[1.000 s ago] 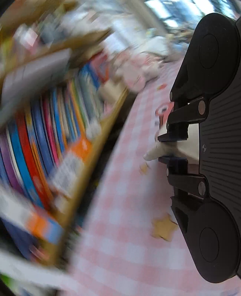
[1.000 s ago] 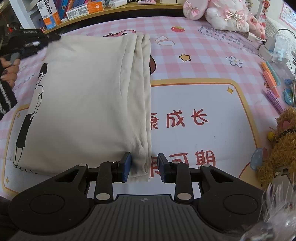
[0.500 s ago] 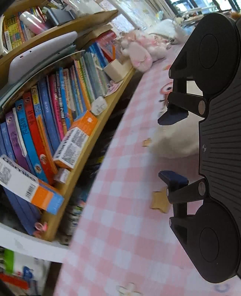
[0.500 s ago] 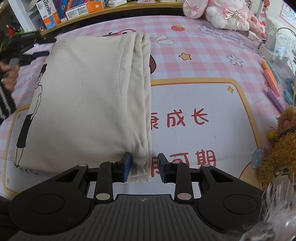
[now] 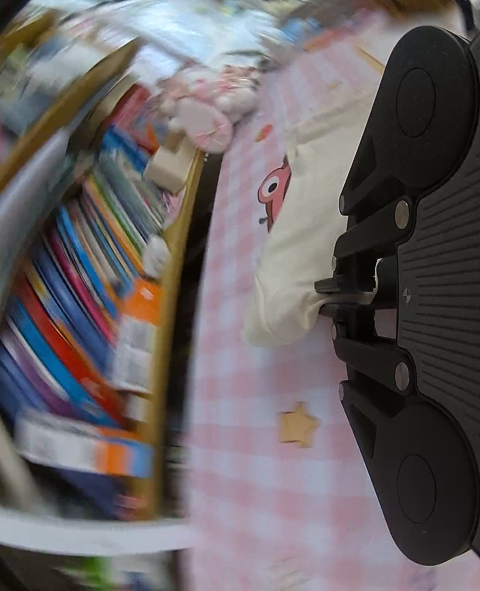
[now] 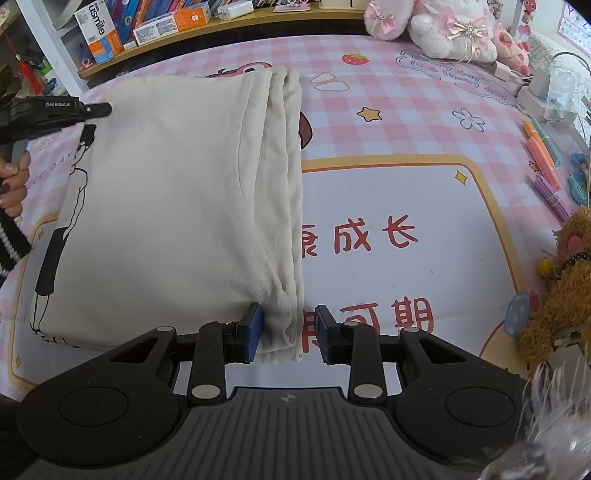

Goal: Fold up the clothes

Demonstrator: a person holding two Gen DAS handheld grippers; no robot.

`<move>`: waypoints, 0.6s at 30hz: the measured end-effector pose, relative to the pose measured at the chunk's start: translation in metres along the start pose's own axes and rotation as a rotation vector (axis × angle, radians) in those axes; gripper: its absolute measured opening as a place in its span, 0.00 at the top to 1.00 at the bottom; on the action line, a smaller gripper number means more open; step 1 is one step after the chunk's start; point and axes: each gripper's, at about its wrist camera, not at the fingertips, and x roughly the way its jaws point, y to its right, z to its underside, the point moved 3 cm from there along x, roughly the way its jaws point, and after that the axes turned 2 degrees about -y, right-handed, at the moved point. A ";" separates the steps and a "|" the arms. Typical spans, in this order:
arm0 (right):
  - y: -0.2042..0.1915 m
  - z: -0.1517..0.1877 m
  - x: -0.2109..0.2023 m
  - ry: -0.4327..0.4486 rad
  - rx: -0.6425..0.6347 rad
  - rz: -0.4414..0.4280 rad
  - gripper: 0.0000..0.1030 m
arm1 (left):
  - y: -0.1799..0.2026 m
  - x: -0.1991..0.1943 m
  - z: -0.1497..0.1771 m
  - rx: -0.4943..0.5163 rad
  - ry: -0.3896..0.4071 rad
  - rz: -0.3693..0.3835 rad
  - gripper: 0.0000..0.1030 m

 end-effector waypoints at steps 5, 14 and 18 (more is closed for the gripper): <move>-0.001 0.001 -0.001 0.001 0.000 -0.002 0.72 | -0.022 0.022 -0.002 -0.127 -0.098 0.009 0.85; -0.002 0.003 0.000 0.006 0.014 -0.001 0.72 | -0.032 -0.026 0.018 -0.182 -0.077 0.028 0.72; -0.005 0.005 0.000 0.011 0.022 0.003 0.72 | -0.025 -0.062 0.053 -0.173 -0.047 0.046 0.71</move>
